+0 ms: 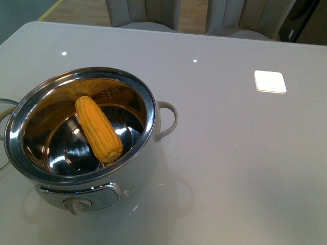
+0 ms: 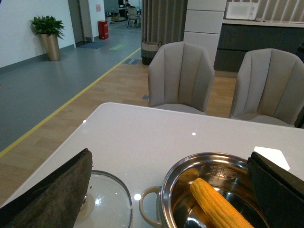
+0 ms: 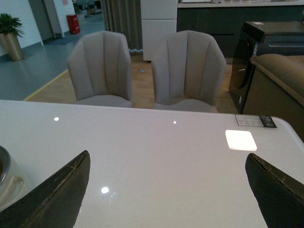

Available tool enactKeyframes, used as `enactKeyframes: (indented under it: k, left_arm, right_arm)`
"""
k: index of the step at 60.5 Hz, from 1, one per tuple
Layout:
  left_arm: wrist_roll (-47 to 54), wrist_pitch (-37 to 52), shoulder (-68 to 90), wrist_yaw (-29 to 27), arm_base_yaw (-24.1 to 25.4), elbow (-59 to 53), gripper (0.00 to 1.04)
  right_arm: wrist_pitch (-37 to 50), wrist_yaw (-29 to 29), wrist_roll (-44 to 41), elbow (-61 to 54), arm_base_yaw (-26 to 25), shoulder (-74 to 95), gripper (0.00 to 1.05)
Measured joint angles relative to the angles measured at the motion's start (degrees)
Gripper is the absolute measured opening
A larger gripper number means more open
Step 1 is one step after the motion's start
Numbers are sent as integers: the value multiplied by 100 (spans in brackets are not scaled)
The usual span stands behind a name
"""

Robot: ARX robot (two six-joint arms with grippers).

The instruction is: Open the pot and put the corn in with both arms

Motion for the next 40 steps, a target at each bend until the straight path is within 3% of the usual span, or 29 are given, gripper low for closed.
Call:
enactKeyframes:
  k: [40]
  left_arm:
    - [0, 0, 0, -2, 0, 0, 98]
  right_arm:
    - [0, 0, 0, 0, 0, 0, 96]
